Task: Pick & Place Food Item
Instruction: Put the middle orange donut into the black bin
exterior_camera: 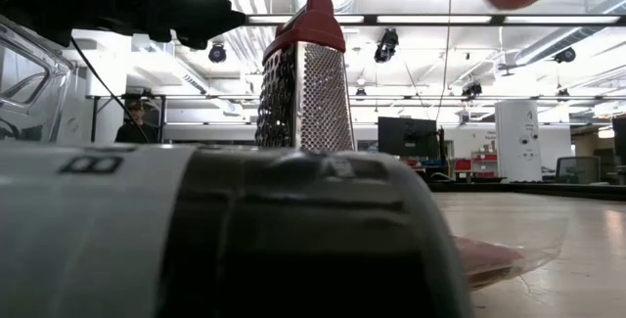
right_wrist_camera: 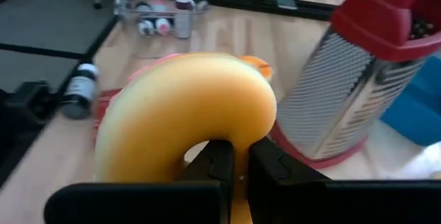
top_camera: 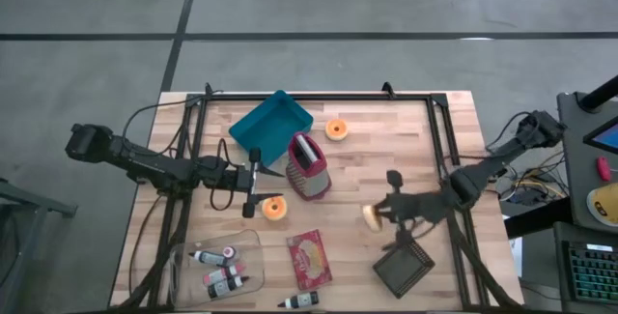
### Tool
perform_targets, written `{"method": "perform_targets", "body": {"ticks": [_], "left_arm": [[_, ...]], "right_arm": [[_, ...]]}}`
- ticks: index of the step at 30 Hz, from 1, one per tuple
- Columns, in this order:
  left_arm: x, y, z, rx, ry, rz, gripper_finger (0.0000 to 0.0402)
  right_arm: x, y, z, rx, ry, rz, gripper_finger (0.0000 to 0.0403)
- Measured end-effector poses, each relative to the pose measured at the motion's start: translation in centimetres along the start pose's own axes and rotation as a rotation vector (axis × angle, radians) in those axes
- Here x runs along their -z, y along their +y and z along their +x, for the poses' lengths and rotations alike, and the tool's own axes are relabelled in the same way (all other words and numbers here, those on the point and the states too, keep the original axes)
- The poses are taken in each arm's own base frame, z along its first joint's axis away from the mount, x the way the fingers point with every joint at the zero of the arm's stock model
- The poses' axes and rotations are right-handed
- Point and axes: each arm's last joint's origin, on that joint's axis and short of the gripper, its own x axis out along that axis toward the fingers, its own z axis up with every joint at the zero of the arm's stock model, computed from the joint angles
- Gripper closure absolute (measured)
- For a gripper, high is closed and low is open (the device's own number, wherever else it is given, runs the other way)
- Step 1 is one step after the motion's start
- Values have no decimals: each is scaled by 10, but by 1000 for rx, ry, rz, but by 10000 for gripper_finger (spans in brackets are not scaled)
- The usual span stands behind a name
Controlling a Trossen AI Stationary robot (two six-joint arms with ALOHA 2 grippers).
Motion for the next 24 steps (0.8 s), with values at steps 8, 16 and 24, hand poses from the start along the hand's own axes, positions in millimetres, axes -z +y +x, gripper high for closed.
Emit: {"method": "perform_targets", "body": {"ticks": [8,16,24], "left_arm": [[0,0,0,5,2,-3,168],[2,-1,0,8,17,-10,168],[2,-1,0,8,21,-17,168]], "right_arm": [[14,27,-17,-52,30,66,392],[29,43,-30,-73,99,150,392],[49,62,-23,-83,202,189,392]]}}
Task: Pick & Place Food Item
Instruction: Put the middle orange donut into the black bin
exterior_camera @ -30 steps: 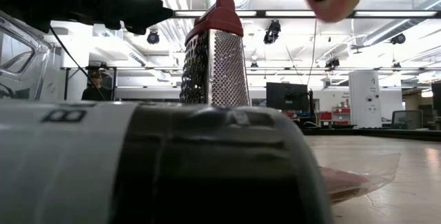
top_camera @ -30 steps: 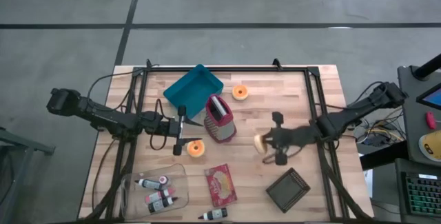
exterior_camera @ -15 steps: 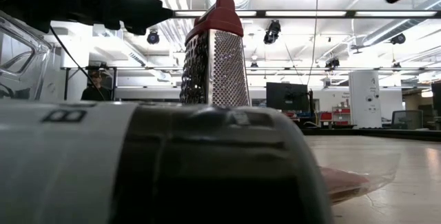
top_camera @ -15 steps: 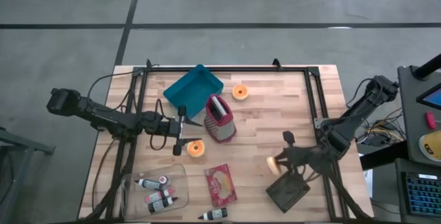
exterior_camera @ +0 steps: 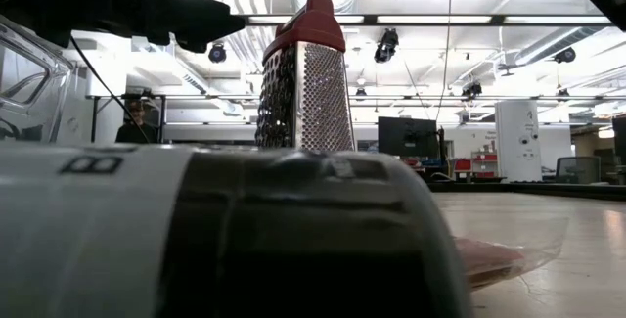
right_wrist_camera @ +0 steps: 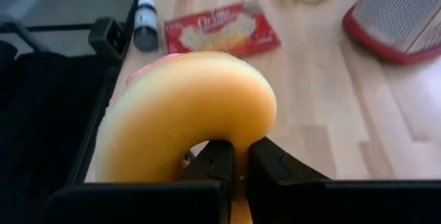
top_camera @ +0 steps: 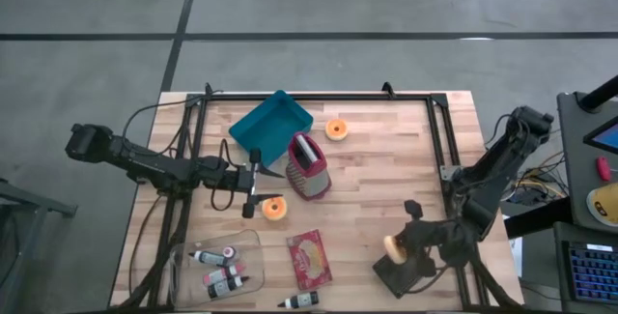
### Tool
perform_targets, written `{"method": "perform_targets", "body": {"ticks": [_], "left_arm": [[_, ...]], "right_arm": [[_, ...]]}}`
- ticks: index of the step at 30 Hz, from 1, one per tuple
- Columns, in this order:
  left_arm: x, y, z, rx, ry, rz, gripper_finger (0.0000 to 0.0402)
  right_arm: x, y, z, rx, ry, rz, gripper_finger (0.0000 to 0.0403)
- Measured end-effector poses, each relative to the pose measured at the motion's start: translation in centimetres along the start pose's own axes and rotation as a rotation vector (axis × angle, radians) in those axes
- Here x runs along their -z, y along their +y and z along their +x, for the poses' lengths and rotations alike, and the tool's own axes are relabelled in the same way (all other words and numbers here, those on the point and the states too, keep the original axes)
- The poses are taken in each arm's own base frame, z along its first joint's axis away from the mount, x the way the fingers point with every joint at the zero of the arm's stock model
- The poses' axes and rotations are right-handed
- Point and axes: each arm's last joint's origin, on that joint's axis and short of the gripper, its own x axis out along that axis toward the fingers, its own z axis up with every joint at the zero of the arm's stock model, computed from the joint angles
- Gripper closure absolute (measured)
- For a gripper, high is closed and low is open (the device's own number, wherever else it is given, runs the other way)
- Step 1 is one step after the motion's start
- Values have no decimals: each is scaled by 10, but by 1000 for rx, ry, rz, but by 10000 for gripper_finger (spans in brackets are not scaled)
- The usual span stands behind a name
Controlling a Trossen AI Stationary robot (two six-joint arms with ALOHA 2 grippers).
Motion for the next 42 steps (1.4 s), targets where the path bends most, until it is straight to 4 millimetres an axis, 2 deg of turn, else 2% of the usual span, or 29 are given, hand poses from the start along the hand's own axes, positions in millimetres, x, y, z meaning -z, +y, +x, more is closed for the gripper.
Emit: {"method": "perform_targets", "body": {"ticks": [10,25,34,42], "left_arm": [[0,0,0,-1,0,-4,168],[0,0,0,0,0,-8,168],[0,0,0,-1,-1,-8,168],[0,0,0,-1,-1,-11,168]], "right_arm": [[20,13,14,-32,144,80,392],[27,29,28,13,435,100,392],[39,32,42,55,511,89,392],[41,30,44,73,540,100,391]]}}
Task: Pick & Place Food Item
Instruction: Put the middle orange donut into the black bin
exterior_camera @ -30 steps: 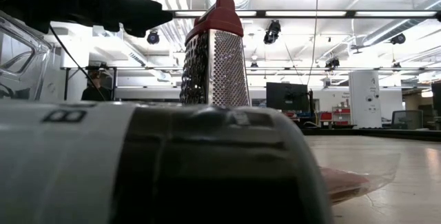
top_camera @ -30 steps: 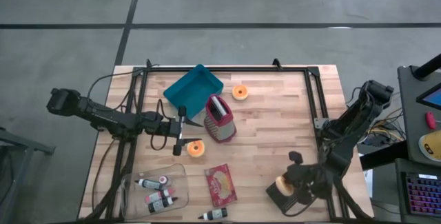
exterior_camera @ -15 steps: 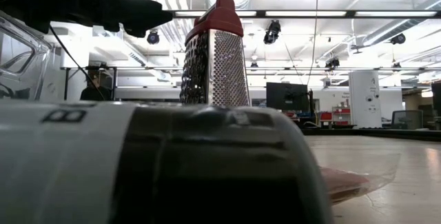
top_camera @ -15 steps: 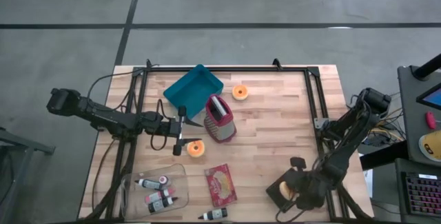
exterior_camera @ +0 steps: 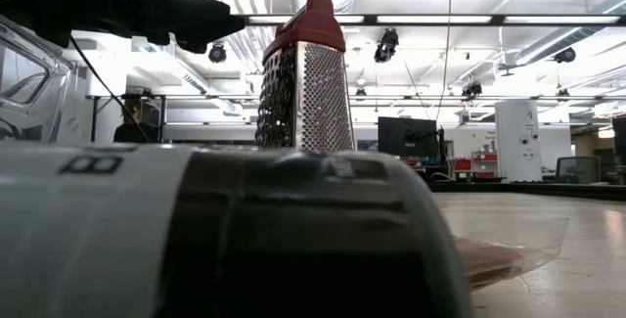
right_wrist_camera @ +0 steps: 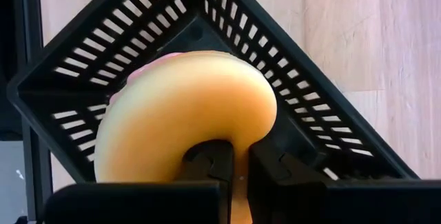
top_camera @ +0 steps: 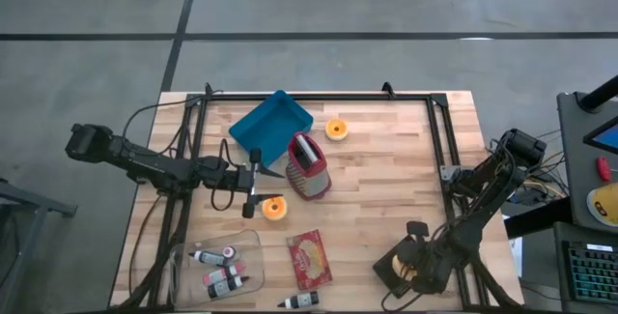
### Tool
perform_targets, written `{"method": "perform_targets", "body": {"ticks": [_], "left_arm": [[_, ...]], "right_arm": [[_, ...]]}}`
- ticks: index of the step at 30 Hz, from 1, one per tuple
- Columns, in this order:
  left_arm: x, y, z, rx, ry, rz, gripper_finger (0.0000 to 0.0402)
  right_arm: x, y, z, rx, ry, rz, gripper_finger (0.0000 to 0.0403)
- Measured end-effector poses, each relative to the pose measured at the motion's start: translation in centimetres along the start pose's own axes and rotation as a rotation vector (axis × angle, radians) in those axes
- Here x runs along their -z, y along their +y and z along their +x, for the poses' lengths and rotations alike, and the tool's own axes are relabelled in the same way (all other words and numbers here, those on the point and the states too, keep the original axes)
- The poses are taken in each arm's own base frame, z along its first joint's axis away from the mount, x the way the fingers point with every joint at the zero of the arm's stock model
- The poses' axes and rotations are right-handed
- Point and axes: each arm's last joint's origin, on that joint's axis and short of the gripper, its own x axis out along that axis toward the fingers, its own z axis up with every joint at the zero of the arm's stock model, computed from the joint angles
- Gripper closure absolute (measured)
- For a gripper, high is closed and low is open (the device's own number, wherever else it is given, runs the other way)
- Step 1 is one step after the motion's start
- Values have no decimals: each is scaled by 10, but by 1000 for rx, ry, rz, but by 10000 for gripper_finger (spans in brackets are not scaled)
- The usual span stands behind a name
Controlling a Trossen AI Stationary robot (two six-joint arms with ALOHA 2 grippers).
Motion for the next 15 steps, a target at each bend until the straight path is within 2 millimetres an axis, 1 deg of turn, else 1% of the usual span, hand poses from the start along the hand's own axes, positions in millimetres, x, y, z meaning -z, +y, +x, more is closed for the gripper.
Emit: {"method": "perform_targets", "body": {"ticks": [4,7,10,15], "left_arm": [[0,0,0,0,0,0,168],[0,0,0,0,0,1,168],[0,0,0,0,0,3,168],[0,0,0,0,0,3,168]], "right_arm": [[0,0,0,0,-1,7,390],[0,0,0,0,0,9,376],[-1,-1,0,2,1,10,347],[-4,-4,1,6,14,28,287]]}}
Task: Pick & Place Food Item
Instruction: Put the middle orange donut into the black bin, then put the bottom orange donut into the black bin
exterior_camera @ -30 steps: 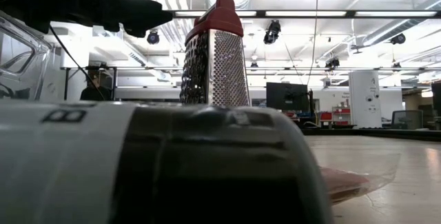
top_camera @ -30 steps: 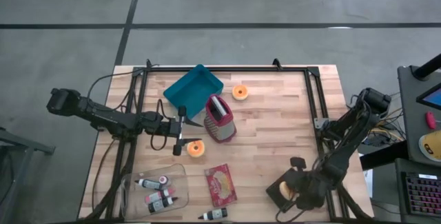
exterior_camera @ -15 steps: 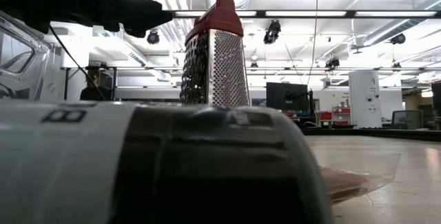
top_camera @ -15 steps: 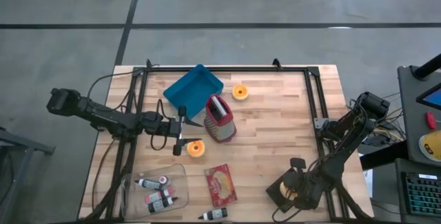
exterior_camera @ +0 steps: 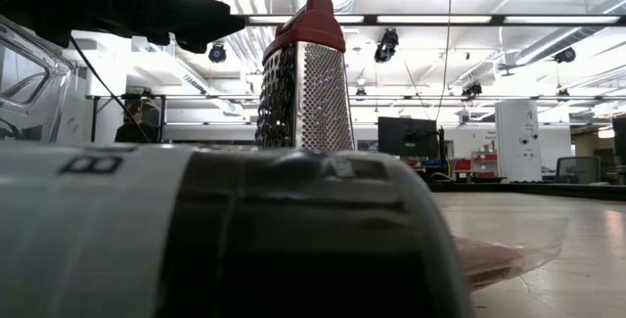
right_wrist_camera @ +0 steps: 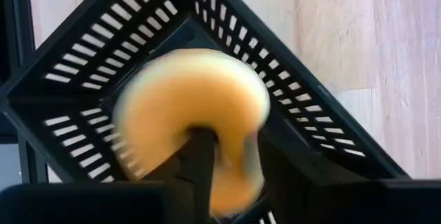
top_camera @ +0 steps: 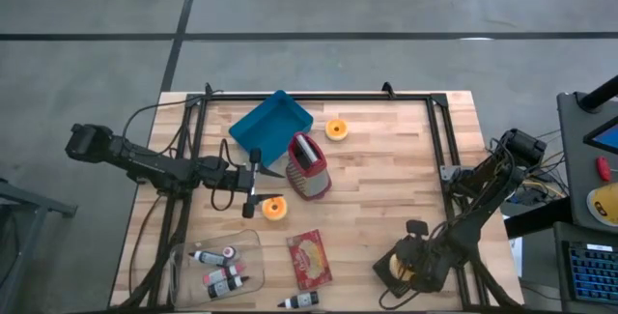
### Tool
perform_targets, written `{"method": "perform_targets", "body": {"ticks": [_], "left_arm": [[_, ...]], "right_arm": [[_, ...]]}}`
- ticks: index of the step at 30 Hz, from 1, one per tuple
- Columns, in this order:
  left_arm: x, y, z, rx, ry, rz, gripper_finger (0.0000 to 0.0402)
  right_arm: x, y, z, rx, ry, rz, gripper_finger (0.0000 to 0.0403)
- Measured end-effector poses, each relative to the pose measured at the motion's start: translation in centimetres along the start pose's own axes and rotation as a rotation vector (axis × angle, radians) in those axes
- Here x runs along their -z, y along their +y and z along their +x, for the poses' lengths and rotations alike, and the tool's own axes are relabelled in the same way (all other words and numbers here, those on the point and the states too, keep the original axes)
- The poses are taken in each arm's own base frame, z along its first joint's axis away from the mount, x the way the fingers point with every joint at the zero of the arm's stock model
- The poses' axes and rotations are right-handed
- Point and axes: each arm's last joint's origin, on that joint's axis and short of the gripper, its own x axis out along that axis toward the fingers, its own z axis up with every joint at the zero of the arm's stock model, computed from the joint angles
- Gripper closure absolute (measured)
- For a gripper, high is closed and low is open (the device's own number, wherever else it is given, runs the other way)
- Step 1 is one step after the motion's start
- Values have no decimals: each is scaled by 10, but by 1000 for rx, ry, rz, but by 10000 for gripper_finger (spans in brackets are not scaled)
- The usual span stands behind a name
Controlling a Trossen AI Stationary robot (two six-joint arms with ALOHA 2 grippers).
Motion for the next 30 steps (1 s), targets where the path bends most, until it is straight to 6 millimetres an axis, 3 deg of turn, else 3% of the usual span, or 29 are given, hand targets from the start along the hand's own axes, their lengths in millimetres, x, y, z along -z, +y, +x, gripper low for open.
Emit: {"method": "perform_targets", "body": {"ticks": [10,20,30], "left_arm": [[0,0,0,0,0,8,168],[-1,0,-3,2,12,27,168],[-2,2,-30,25,141,-48,168]], "right_arm": [[-6,2,-6,15,7,16,203],[-30,20,-45,70,-117,-10,198],[-35,15,-46,209,-296,-149,197]]}}
